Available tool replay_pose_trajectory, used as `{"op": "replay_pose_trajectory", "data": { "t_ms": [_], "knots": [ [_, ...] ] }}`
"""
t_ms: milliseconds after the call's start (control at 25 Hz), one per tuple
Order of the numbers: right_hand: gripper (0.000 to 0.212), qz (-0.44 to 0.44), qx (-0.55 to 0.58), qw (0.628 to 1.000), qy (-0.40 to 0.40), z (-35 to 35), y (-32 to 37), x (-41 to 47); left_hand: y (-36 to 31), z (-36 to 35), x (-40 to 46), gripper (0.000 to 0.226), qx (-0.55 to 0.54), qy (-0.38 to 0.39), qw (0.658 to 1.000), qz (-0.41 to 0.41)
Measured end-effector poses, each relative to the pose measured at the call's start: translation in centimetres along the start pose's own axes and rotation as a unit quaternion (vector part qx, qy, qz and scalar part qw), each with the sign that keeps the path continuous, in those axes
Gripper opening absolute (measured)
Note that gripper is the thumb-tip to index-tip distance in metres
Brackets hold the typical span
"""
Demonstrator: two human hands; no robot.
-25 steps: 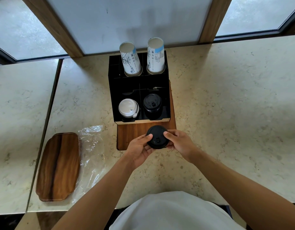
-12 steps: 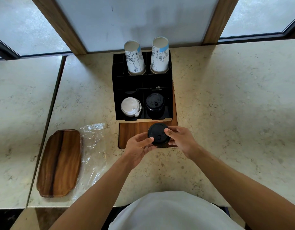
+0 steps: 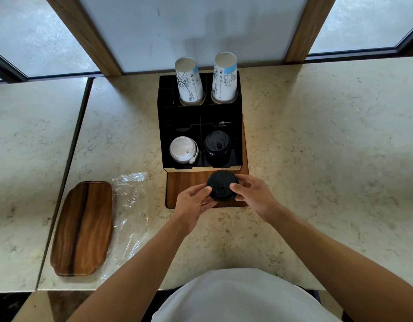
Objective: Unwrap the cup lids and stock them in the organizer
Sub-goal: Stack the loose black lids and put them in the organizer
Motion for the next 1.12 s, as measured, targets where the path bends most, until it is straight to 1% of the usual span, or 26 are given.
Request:
{"op": "replay_pose_trajectory", "data": {
  "t_ms": [80, 160, 240, 360, 480, 600, 680, 720, 800, 960, 1040, 1120],
  "knots": [
    [0.032, 0.025, -0.016, 0.999, -0.019, 0.0, 1.3, 0.2, -0.8, -0.3, 0.3, 0.030, 0.021, 0.007, 1.000, -0.018],
    [0.034, 0.042, -0.040, 0.997, -0.052, 0.1, 2.7, 0.4, -1.9, -0.4, 0.6, 0.030, 0.051, 0.001, 0.998, -0.039],
    [0.036, 0.056, -0.075, 0.992, -0.086, 0.2, 4.1, 0.7, -3.4, -0.3, 0.9, 0.028, 0.063, -0.021, 0.996, -0.055],
    [0.034, 0.099, -0.121, 0.980, -0.127, 0.3, 6.6, 1.1, -6.1, -0.4, 1.6, 0.030, 0.070, -0.061, 0.991, -0.094],
    [0.034, 0.150, -0.141, 0.964, -0.166, 0.2, 9.6, 1.4, -9.3, -0.7, 2.0, 0.026, 0.121, -0.119, 0.973, -0.156],
    [0.032, 0.182, -0.159, 0.952, -0.188, -0.2, 12.2, 2.1, -11.5, -1.6, 2.2, 0.017, 0.155, -0.146, 0.958, -0.194],
    [0.031, 0.193, -0.180, 0.945, -0.192, -0.5, 13.5, 2.8, -12.1, -2.0, 2.8, 0.007, 0.155, -0.151, 0.958, -0.188],
    [0.031, 0.195, -0.193, 0.942, -0.191, -0.7, 13.9, 3.2, -12.3, -2.2, 3.0, 0.007, 0.158, -0.155, 0.958, -0.184],
    [0.032, 0.195, -0.221, 0.937, -0.186, -1.0, 14.2, 4.1, -12.3, -2.4, 3.3, 0.021, 0.167, -0.165, 0.957, -0.172],
    [0.037, 0.176, -0.269, 0.932, -0.167, -1.5, 13.6, 5.6, -11.9, -2.2, 4.4, 0.036, 0.188, -0.183, 0.954, -0.147],
    [0.039, 0.171, -0.296, 0.925, -0.169, -1.8, 13.4, 6.0, -11.7, -2.0, 5.2, 0.040, 0.199, -0.190, 0.951, -0.138],
    [0.040, 0.173, -0.326, 0.915, -0.166, -2.1, 13.3, 6.3, -11.7, -2.1, 5.5, 0.039, 0.208, -0.197, 0.949, -0.129]
  ]
}}
Point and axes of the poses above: each hand's wrist, its own x-axis towards the middle knuckle, its own z-axis out of the back of the hand, y = z × x, the point moved 9 cm from there along x, towards the middle knuckle, and after that the axes turned 6 degrees about x, right-handed, at the moved point
